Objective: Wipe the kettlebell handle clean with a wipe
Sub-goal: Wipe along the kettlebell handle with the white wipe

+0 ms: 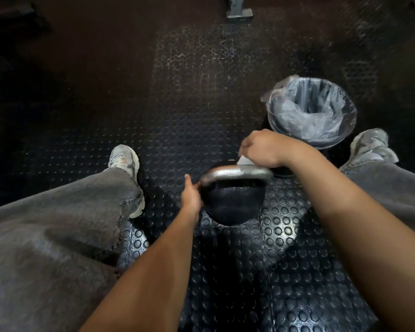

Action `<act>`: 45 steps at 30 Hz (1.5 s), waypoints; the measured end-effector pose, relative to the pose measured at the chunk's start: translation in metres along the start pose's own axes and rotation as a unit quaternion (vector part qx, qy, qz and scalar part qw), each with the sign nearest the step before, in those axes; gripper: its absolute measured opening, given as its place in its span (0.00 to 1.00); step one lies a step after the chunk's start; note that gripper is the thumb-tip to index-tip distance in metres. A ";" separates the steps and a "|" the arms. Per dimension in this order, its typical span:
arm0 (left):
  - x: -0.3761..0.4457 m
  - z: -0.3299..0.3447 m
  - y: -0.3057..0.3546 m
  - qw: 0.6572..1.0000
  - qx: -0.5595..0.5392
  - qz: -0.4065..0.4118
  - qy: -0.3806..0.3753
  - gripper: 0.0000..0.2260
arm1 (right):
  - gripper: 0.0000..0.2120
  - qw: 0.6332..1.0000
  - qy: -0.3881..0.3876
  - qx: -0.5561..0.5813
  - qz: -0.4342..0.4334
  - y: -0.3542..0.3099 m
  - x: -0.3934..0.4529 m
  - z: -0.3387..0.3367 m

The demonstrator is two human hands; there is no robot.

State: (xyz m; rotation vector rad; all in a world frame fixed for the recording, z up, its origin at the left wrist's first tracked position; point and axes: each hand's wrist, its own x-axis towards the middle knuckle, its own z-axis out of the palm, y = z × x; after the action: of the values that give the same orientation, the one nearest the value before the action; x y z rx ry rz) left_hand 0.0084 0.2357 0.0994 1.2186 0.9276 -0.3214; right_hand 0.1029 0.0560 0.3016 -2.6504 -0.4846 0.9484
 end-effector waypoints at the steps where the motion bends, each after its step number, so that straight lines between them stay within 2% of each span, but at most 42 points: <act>1: 0.000 0.000 0.000 1.000 0.004 -0.002 0.000 0.31 | 0.17 1.000 0.005 -0.016 0.017 0.003 0.004 0.001; 4: -0.003 0.001 0.003 1.000 0.006 -0.006 0.000 0.30 | 0.14 0.998 -0.019 -0.049 0.020 -0.001 0.018 0.006; 9: -0.007 0.003 0.007 1.000 0.002 -0.013 -0.001 0.30 | 0.16 0.998 -0.050 0.029 -0.034 -0.020 0.023 0.004; 13: -0.012 0.007 0.008 1.000 -0.001 -0.010 0.006 0.32 | 0.14 0.992 -0.056 0.081 -0.085 -0.001 0.005 0.002; 17: -0.015 0.007 0.009 1.000 0.000 -0.003 0.004 0.32 | 0.13 0.993 -0.009 0.110 -0.035 0.034 -0.004 0.001; 21: -0.020 0.007 0.010 1.000 -0.005 -0.001 -0.006 0.33 | 0.16 0.997 -0.047 0.056 -0.006 0.037 0.005 0.005; 25: -0.025 0.009 0.014 1.000 -0.015 -0.005 -0.013 0.33 | 0.17 0.995 -0.078 0.030 -0.046 0.006 0.020 0.003; 30: -0.029 0.011 0.017 1.000 -0.021 -0.009 -0.016 0.33 | 0.13 0.988 -0.062 0.073 -0.120 -0.006 0.013 -0.003; 33: -0.032 0.011 0.017 1.000 -0.017 -0.008 -0.012 0.33 | 0.12 0.981 -0.032 0.137 -0.130 0.012 -0.002 -0.001; 37: -0.034 0.011 0.018 1.000 -0.018 -0.003 -0.013 0.32 | 0.11 0.971 0.050 0.226 -0.069 0.057 -0.019 0.010; 42: -0.033 0.008 0.016 1.000 -0.022 -0.002 -0.007 0.32 | 0.11 0.895 0.169 0.411 0.028 0.112 -0.025 0.044; 45: -0.030 0.007 0.016 1.000 -0.024 -0.006 -0.002 0.33 | 0.11 0.860 0.202 0.460 0.094 0.142 -0.020 0.079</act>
State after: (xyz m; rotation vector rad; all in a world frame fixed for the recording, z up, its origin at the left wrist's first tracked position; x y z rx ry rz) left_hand 0.0038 0.2274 0.1328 1.1678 0.9351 -0.3091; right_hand 0.0674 -0.0687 0.2011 -1.9111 0.2895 0.4441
